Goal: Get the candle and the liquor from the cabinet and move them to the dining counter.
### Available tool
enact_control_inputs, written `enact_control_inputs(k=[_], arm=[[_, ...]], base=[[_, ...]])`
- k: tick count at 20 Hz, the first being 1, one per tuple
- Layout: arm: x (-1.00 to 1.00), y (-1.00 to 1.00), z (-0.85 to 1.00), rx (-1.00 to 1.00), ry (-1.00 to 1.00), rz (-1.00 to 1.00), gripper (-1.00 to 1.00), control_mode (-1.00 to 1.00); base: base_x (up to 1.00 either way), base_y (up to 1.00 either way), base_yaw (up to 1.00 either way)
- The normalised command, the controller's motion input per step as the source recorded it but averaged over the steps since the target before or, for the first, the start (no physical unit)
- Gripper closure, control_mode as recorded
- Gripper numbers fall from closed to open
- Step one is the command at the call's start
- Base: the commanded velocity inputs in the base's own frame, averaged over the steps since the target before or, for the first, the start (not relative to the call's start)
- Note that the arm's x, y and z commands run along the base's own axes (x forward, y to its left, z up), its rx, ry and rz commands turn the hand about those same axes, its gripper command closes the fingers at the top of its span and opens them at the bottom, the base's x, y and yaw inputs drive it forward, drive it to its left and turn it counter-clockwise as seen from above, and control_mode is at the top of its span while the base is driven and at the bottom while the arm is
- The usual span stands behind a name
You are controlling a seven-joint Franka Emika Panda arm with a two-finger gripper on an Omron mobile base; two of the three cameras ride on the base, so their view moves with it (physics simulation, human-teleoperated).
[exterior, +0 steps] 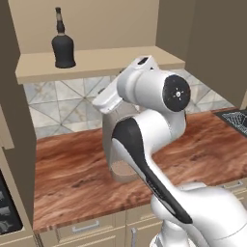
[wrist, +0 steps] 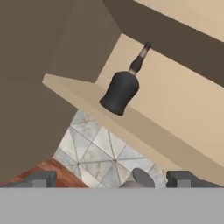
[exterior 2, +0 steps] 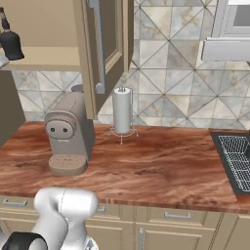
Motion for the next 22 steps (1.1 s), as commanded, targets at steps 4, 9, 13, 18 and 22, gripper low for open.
enact_control_inputs(k=[4, 9, 13, 18, 22], arm=[[0.08, 0.35, 0.40, 0.03, 0.00, -0.09, -1.00, -1.00], [0.00, 0.38, 0.16, 0.10, -0.02, -0.06, -1.00, -1.00], [0.00, 0.02, 0.11, 0.24, -0.05, -0.02, -1.00, -1.00], [0.03, -0.08, 0.04, 0.31, -0.10, 0.00, -1.00, -1.00], [0.10, -0.08, 0.11, 0.27, -0.06, 0.00, -1.00, -1.00]], base=[[0.00, 0.00, 0.00], [0.00, 0.00, 0.00], [0.00, 0.00, 0.00], [0.00, 0.00, 0.00], [0.00, 0.00, 0.00]])
